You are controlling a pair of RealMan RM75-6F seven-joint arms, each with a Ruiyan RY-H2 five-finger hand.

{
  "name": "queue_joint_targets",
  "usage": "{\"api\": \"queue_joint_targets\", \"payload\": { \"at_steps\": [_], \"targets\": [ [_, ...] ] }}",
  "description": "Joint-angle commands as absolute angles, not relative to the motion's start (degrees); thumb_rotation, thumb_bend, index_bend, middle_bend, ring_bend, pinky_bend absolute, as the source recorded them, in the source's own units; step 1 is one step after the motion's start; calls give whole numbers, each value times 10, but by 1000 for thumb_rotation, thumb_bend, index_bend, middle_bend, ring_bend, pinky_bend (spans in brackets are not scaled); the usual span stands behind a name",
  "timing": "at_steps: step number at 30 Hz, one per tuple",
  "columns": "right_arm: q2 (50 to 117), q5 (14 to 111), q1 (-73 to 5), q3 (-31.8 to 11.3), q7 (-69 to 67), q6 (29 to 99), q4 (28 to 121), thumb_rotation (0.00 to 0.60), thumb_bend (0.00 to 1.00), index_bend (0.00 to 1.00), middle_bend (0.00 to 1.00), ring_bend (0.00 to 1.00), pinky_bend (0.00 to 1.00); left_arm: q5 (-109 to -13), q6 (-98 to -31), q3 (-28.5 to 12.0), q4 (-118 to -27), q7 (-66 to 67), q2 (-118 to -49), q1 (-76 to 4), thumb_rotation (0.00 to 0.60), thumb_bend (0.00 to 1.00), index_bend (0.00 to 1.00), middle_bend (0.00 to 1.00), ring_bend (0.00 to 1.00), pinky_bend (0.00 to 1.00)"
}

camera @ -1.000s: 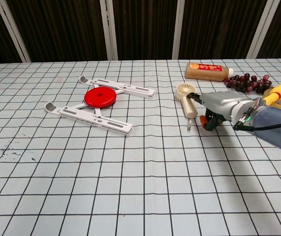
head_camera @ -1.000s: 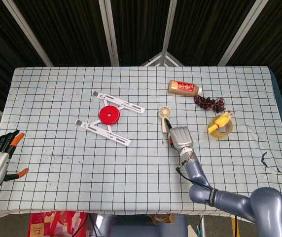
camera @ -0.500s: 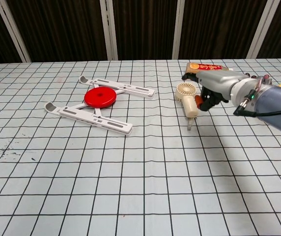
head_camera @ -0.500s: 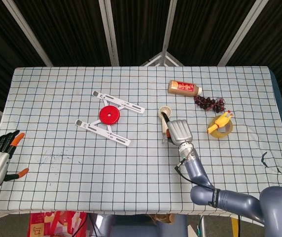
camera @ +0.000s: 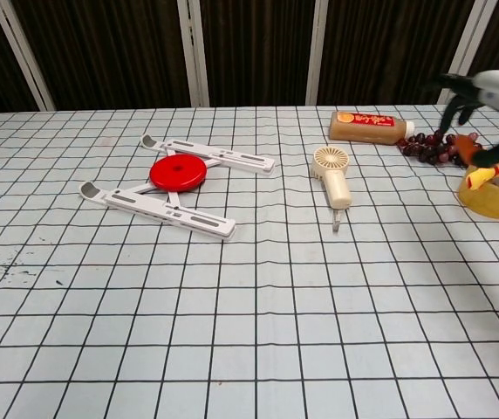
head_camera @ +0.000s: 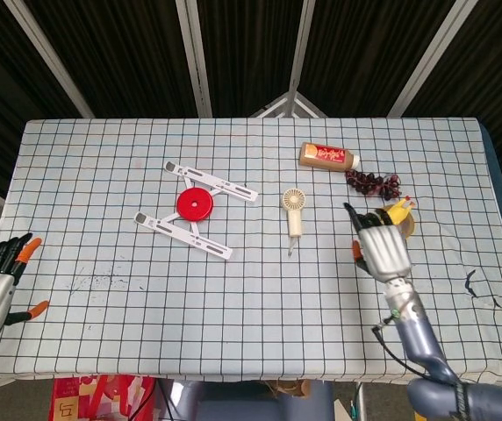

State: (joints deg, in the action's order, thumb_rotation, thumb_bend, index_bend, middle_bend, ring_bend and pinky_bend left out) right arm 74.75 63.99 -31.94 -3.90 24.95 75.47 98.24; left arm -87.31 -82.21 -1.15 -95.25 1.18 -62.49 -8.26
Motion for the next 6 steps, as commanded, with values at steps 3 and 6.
{"api": "queue_joint_targets", "payload": {
  "at_steps": [3,6],
  "targets": [
    [646,755,-194,62,193,883,998,600,472,0,0,0,0,-872,-825,-10,-952,21,-628,-79,600,34,0,0,0,0],
    [639,790,-152,83,169,931,967,600,452,0,0,0,0,-872,-828,-9,-951,34,-630,-77,600,34,0,0,0,0]
  ]
}}
